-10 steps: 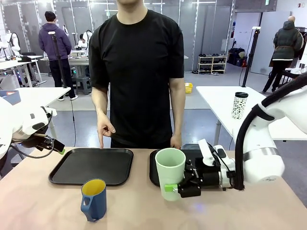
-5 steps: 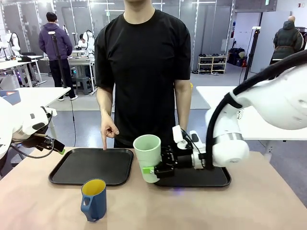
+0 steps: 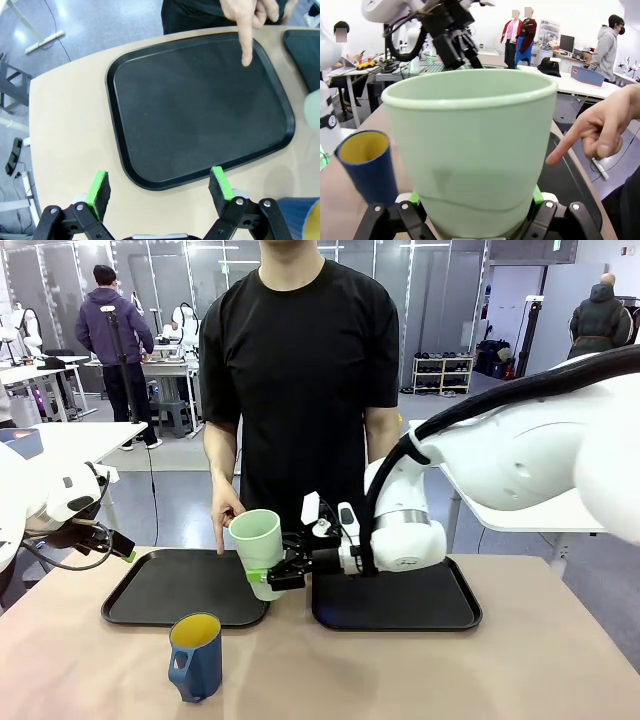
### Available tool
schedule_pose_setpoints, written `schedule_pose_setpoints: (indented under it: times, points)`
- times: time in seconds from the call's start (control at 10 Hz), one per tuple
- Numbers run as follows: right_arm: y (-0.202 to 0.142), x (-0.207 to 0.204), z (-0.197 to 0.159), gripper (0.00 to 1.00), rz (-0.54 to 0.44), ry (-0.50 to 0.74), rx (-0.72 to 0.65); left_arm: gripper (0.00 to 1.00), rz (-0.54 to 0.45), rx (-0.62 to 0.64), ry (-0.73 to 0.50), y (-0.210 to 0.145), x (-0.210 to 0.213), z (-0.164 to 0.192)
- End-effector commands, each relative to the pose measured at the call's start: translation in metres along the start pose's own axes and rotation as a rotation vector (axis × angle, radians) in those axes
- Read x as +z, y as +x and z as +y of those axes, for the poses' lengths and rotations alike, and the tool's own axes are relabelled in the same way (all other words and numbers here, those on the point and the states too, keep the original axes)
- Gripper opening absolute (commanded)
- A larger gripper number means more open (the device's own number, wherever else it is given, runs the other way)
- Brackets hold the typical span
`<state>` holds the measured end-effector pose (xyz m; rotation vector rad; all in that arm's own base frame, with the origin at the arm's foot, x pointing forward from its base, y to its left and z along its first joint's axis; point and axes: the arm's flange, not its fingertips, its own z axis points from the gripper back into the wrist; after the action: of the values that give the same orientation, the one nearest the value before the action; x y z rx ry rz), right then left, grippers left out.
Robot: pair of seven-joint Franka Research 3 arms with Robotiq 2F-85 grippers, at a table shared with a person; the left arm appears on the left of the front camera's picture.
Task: Sort and store the cups by type.
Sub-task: Place the picked Reusable plastic cup into the Flat Tray indicated by the person.
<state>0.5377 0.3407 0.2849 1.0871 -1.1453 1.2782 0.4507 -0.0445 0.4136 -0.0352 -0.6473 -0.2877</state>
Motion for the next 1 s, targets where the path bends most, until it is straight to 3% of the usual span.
schedule_pose_setpoints:
  times: [0.0, 0.9]
  points:
    - [-0.001, -0.029, -0.02, 0.85, -0.036, -0.053, -0.022, 1.0, -0.002, 0.001, 0.001, 0.001, 0.0, 0.0]
    - [-0.024, -0.12, -0.063, 0.85, -0.075, -0.121, -0.086, 1.0, -0.002, 0.001, 0.001, 0.001, 0.0, 0.0]
